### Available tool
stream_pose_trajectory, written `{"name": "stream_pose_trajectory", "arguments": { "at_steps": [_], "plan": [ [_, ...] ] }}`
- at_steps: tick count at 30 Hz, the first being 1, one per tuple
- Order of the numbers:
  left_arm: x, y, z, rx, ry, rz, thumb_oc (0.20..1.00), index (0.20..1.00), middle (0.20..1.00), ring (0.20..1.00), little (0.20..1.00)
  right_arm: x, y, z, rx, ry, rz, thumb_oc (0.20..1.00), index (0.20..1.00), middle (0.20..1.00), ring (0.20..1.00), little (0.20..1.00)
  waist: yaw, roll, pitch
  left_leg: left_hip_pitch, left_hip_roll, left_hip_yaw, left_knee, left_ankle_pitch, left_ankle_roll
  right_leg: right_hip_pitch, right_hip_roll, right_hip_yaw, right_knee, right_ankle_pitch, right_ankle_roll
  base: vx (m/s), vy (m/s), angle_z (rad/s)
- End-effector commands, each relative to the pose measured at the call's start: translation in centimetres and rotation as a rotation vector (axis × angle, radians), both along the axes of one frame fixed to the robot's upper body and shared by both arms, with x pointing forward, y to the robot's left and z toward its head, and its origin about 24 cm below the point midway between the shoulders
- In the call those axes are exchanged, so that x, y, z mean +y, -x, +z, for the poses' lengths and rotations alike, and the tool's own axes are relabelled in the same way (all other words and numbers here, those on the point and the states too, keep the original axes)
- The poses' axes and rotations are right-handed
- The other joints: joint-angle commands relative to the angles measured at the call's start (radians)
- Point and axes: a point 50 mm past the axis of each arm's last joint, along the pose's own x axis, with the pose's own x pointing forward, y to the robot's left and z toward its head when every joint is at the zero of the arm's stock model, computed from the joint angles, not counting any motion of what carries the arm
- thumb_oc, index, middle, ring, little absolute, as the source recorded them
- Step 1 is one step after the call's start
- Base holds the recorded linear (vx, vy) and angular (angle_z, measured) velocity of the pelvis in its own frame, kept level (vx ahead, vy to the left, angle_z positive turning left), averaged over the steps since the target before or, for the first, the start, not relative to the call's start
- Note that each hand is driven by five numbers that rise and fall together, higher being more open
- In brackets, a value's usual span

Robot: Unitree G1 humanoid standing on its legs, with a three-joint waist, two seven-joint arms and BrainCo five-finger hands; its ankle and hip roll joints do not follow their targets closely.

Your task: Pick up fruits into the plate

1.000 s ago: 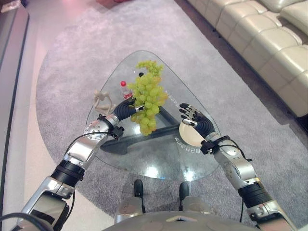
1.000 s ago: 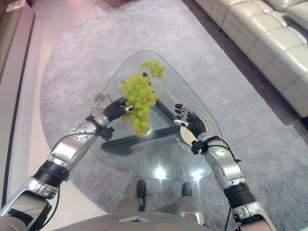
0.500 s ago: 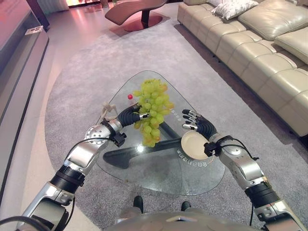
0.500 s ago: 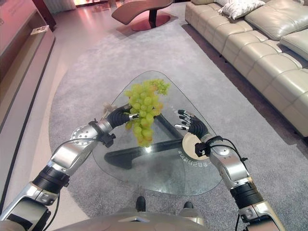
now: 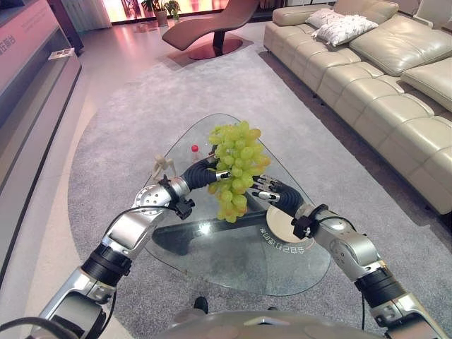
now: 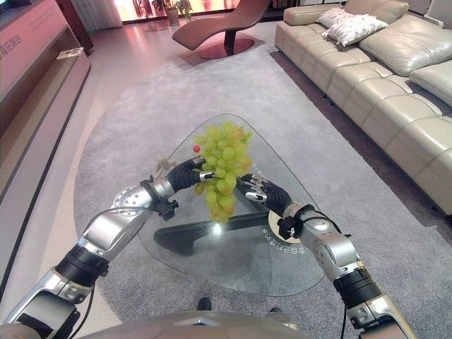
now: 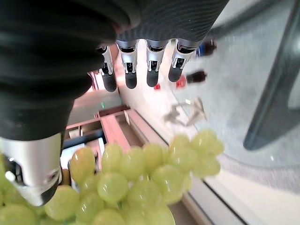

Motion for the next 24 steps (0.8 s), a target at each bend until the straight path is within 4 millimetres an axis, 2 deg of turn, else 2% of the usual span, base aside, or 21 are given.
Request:
{"name": "stream_pose_trajectory", "arguments": {
  "at_steps": [1, 9, 24],
  "plan": [
    [-1.7, -0.8, 4.1, -0.133, 0.115, -0.103, 0.200, 0.200, 0.200, 0.200, 0.200, 2.3, -0.7, 3.0, -0.093, -0.149, 0.114, 1.000, 1.000, 1.000, 1.000, 1.000, 0.012, -0.029, -0.033, 0.054, -0.069, 0.063, 0.010, -0.131, 0.047, -0.028, 0.014, 0.008, 0.011, 0.013, 0.017, 0.00, 0.000, 0.00],
    [-2.7, -0.5, 4.3, -0.123, 0.155, -0.144, 0.200, 0.200, 0.200, 0.200, 0.200, 3.8, -0.1, 2.6, -0.038, -0.226, 0.186, 1.000, 1.000, 1.000, 1.000, 1.000, 0.014, -0.029, -0.038, 0.061, -0.068, 0.070, 0.008, -0.135, 0.049, -0.019, 0.015, 0.009, 0.005, 0.011, 0.017, 0.00, 0.000, 0.00],
    [-3.5, 0.0, 3.8, -0.083, 0.176, -0.186, 0.200, 0.200, 0.200, 0.200, 0.200, 4.6, 0.1, 2.6, -0.018, -0.281, 0.208, 1.000, 1.000, 1.000, 1.000, 1.000, 0.012, -0.031, -0.039, 0.069, -0.066, 0.078, 0.009, -0.142, 0.052, -0.015, 0.019, 0.020, 0.005, 0.006, 0.015, 0.00, -0.002, 0.00]
  ]
}}
